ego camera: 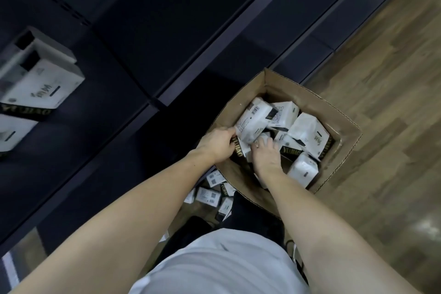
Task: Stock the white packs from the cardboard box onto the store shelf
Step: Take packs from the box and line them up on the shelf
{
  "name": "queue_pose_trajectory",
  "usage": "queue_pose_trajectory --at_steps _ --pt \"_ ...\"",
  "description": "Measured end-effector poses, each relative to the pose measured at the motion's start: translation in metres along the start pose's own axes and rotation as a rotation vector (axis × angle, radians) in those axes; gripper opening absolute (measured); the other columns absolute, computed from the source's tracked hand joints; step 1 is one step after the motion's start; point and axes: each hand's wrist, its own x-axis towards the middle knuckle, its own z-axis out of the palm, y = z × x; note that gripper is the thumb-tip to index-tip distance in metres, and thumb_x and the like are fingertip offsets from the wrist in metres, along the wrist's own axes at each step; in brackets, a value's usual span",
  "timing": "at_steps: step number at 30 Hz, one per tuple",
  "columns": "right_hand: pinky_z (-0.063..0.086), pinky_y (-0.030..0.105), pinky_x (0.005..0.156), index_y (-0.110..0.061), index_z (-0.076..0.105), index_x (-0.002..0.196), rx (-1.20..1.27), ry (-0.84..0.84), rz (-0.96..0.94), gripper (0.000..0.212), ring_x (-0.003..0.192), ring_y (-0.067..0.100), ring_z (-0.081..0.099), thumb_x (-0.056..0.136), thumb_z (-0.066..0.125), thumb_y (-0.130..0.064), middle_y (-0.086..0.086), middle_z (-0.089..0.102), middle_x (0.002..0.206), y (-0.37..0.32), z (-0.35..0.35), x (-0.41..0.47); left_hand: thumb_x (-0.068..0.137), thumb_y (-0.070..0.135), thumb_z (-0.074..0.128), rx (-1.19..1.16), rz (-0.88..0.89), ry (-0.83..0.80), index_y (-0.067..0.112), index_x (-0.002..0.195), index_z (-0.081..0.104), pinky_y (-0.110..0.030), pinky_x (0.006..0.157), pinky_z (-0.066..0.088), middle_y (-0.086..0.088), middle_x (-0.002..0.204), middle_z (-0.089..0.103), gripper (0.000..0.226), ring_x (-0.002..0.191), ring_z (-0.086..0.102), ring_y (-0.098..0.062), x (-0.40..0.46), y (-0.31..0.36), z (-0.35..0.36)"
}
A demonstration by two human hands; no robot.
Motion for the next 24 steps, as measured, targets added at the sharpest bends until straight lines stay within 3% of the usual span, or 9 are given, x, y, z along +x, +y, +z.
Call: queue_pose_trajectory --at_steps 3,6,9,12,15,18,21,24 --pt "0.024 0.045 0.110 -0.018 0.055 0.133 -0.066 -0.015 0.005 0.043 0.128 0.033 0.034 0.090 0.057 -0.023 0.010 0.039 0.137 0.003 0.000 -0.004 0.091 0.022 0.053 -0.006 0.001 0.018 0.015 0.116 0.057 -0.043 0.083 0.054 -0.008 0.117 0.061 0.026 0.104 0.059 -0.030 -0.006 -0.001 0.001" --pt "0.027 0.045 0.110 -0.018 0.047 0.138 -0.069 -0.076 -0.034 0.057 0.129 0.033 0.040 0.083 0.063 -0.013 0.009 0.048 0.136 0.010 -0.004 -0.009 0.089 0.020 0.054 -0.028 0.011 0.026 0.015 0.114 0.058 -0.043 0.083 0.054 -0.008 0.116 0.061 0.026 0.103 0.060 -0.030 -0.010 0.000 0.002" --pt "0.038 0.042 0.104 -0.017 0.042 0.136 0.095 -0.061 0.007 0.062 0.125 0.032 0.047 0.079 0.065 -0.010 0.007 0.056 0.132 0.018 -0.018 -0.014 0.088 0.021 0.055 -0.054 0.021 0.018 0.016 0.111 0.058 -0.042 0.082 0.053 -0.007 0.113 0.060 0.024 0.101 0.059 -0.030 -0.014 0.004 -0.002" --pt "0.047 0.042 0.095 -0.020 0.045 0.131 0.324 0.001 0.083 0.070 0.118 0.031 0.054 0.070 0.080 -0.025 0.005 0.061 0.125 0.025 -0.047 -0.017 0.089 0.023 0.058 -0.088 0.014 0.004 0.018 0.115 0.056 -0.042 0.085 0.053 -0.005 0.117 0.058 0.027 0.102 0.059 -0.028 -0.017 0.010 -0.014" --pt "0.050 0.038 0.089 -0.020 0.044 0.143 0.533 0.045 0.095 0.086 0.118 0.028 0.056 0.069 0.087 -0.029 0.007 0.060 0.132 0.029 -0.088 -0.022 0.088 0.024 0.063 -0.129 0.024 0.012 0.017 0.114 0.053 -0.042 0.087 0.052 -0.006 0.117 0.057 0.029 0.105 0.058 -0.027 -0.017 0.018 -0.032" --pt "0.050 0.033 0.082 -0.022 0.043 0.146 0.647 0.102 0.063 0.090 0.110 0.025 0.061 0.069 0.088 -0.032 0.004 0.057 0.138 0.034 -0.129 -0.028 0.083 0.028 0.072 -0.145 0.025 0.010 0.015 0.123 0.049 -0.044 0.092 0.051 -0.005 0.123 0.053 0.048 0.111 0.054 -0.026 -0.014 0.024 -0.051" --pt "0.048 0.036 0.094 -0.024 0.050 0.139 0.598 0.174 0.004 0.087 0.123 0.024 0.056 0.064 0.091 -0.039 0.001 0.056 0.141 0.041 -0.168 -0.034 0.067 0.038 0.087 -0.136 0.029 -0.010 0.019 0.132 0.043 -0.042 0.097 0.050 -0.001 0.126 0.049 0.081 0.114 0.050 -0.022 -0.011 0.028 -0.072" --pt "0.046 0.035 0.098 -0.026 0.055 0.134 0.627 0.213 -0.056 0.083 0.125 0.021 0.053 0.061 0.093 -0.039 -0.002 0.057 0.136 0.046 -0.205 -0.042 0.061 0.036 0.091 -0.160 0.060 0.035 0.022 0.133 0.040 -0.042 0.096 0.050 0.001 0.123 0.049 0.090 0.112 0.050 -0.021 -0.011 0.033 -0.098"
